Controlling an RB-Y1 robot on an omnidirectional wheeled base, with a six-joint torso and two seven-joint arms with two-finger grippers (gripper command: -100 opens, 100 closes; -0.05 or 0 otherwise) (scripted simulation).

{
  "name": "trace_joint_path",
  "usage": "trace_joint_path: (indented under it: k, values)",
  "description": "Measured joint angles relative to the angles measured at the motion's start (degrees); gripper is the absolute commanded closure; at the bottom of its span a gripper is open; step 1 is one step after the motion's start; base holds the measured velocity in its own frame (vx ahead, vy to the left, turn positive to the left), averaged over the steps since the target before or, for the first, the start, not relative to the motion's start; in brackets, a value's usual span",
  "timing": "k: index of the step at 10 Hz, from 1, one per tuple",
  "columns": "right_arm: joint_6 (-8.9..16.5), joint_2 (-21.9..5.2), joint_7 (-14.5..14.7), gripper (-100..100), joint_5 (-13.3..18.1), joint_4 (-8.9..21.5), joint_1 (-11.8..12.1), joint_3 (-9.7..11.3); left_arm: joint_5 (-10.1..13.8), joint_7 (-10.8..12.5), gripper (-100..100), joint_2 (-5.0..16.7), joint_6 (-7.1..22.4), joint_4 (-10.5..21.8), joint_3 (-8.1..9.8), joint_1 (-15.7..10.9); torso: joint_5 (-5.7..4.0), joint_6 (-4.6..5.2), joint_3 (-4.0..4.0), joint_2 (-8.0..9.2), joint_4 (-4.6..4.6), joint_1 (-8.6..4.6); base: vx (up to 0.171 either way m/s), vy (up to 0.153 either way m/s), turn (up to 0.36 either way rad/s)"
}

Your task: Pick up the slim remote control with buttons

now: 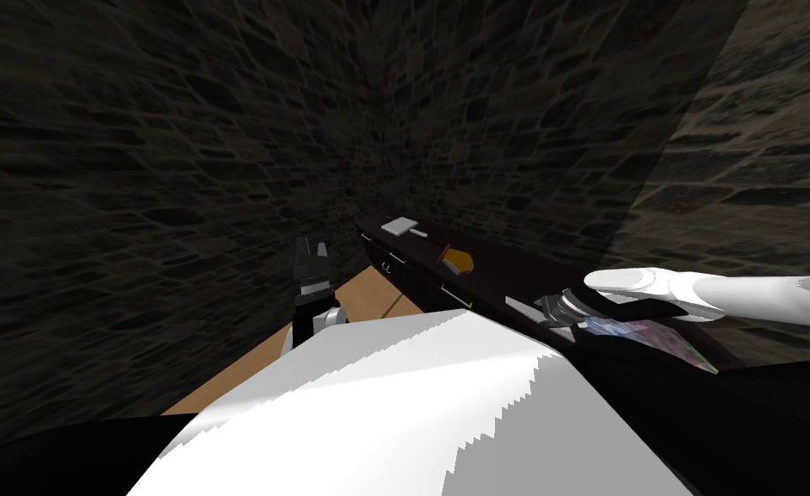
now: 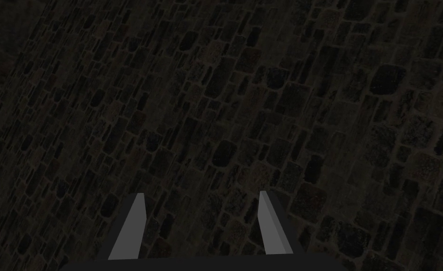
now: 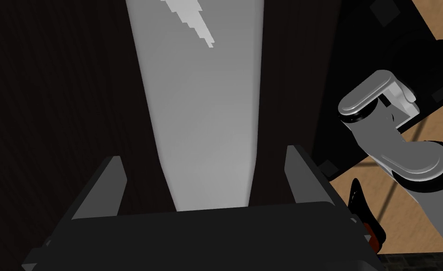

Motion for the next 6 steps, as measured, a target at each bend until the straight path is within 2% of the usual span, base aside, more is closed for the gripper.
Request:
trace_joint_path:
  k: [3, 4, 6]
  values:
    - [3.9, -2.2, -3.6, -100, 1.9, -4.8, -0.4, 1.2, 0.0, 0.0, 0, 0.0, 0.0, 0.0, 0.00, 0.0, -0.01, 0.01, -0.02, -0.03, -0.01, -0.09, 0.018, -0.062, -0.057]
    - [4.2, -1.6, -5.2, -100, 4.1, -5.4, 0.8, -0.6, 0.0, 0.0, 0, 0.0, 0.0, 0.0, 0.00, 0.0, -0.02, 0.00, -0.01, -0.01, 0.00, -0.04, 0.007, -0.016, 0.008]
    - [5.2, -2.7, -5.0, -100, 2.7, -6.7, -0.3, 1.3, 0.0, 0.0, 0, 0.0, 0.0, 0.0, 0.00, 0.0, 0.04, 0.00, 0.02, 0.04, 0.01, 0.18, -0.001, -0.001, -0.018]
